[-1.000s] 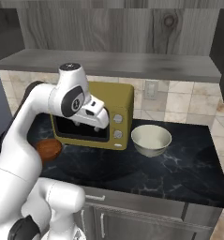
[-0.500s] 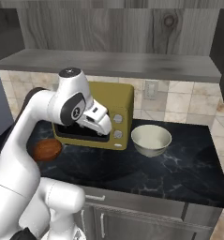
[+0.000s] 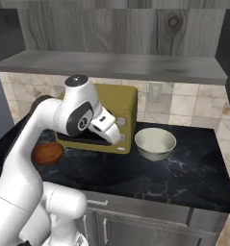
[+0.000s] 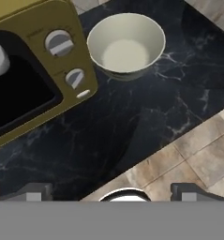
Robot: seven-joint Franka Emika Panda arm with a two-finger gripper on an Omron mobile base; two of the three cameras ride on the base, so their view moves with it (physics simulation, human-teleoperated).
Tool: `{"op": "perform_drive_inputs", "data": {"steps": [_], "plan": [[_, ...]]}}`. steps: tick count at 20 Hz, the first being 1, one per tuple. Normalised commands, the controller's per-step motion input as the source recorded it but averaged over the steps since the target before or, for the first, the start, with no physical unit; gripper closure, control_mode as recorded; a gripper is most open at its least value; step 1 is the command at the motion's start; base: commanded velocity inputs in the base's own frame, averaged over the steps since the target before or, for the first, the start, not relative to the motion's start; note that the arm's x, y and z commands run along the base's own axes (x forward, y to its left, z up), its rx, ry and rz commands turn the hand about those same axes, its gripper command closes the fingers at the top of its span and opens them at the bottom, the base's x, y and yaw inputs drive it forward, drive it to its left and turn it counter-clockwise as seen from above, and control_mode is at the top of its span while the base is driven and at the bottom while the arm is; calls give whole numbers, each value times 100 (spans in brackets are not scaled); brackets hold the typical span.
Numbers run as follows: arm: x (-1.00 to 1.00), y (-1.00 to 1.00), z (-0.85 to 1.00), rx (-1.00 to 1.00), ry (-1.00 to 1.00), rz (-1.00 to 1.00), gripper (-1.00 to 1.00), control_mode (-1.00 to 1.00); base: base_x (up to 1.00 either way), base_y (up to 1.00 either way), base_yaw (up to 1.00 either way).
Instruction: Pick up the bowls on the counter and stack them on top of one another in the open cabinet. Place the smaller bowl on top of the larger bowl.
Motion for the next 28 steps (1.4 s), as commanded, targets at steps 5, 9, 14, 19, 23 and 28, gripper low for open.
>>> {"op": "perform_drive_inputs", "data": {"steps": [5,9,14,19,23,28], "plan": [[0,-30,-4,3,-5,-10,-100,-100,0,0,0],[0,-36,-10,3,-3,-10,-100,-100,0,0,0],[0,-43,-19,4,-1,-9,-100,-100,0,0,0],[3,-41,-25,6,-2,-9,-100,-100,0,0,0],[9,-36,-25,7,-1,-8,-100,-100,0,0,0],[10,-31,-24,5,-3,-8,-100,-100,0,0,0]]}}
